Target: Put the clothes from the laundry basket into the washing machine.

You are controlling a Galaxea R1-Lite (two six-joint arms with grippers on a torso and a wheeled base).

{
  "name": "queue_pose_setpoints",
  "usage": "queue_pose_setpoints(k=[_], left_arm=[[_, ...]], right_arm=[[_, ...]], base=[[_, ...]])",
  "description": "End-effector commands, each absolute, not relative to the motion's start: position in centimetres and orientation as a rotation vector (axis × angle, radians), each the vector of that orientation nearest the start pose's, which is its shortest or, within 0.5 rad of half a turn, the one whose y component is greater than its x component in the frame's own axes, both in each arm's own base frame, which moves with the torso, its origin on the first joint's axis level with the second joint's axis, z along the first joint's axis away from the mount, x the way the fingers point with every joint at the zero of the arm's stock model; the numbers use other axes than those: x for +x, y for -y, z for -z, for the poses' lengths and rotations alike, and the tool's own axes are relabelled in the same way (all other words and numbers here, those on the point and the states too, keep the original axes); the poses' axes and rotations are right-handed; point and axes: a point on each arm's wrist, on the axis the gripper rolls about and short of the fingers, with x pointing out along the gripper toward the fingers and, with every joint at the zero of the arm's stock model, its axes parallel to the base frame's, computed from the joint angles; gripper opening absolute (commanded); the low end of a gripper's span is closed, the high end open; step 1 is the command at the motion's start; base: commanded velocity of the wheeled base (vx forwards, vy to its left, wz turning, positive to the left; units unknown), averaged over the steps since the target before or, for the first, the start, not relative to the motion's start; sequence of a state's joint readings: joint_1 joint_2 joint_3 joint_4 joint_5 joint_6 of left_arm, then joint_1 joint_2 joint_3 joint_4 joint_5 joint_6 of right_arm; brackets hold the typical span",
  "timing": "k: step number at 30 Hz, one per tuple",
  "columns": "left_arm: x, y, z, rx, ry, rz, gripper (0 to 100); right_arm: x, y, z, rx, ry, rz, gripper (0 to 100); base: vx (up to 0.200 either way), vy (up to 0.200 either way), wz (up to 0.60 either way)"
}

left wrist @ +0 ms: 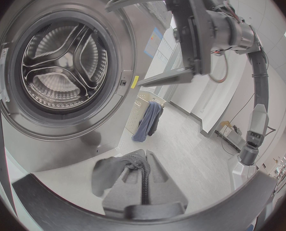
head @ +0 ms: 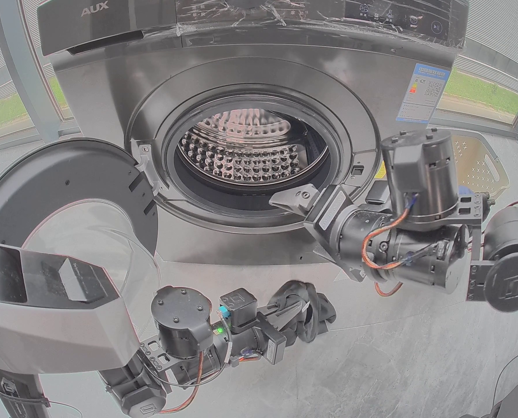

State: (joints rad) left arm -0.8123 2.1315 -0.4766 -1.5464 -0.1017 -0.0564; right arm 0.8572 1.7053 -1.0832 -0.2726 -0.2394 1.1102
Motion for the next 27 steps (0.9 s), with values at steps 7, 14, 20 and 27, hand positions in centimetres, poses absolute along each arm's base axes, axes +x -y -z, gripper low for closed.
queue_pose_setpoints(k=[7,14,20,27], left_arm=[[22.6,22.5,-8.8,-0.056,-0.049,0.876,0],[21.5,20.1,-15.1,-0.142,0.138,0.851,0],[20.8,19.4,-16.7,-0.197,0.175,0.854,0],[21.2,18.7,-18.7,-0.219,0.258,0.826,0]], right_arm=[[19.8,-21.6,-21.8,0.79,-0.596,-0.37,100],[19.6,-20.0,-20.3,0.582,-0.497,-0.425,100],[19.8,-19.4,-19.2,0.524,-0.443,-0.439,100],[20.0,-18.2,-17.0,0.351,-0.46,-0.425,100]], base=[[0.0,0.0,0.0],[0.0,0.0,0.0],[0.0,0.0,0.0],[0.0,0.0,0.0]])
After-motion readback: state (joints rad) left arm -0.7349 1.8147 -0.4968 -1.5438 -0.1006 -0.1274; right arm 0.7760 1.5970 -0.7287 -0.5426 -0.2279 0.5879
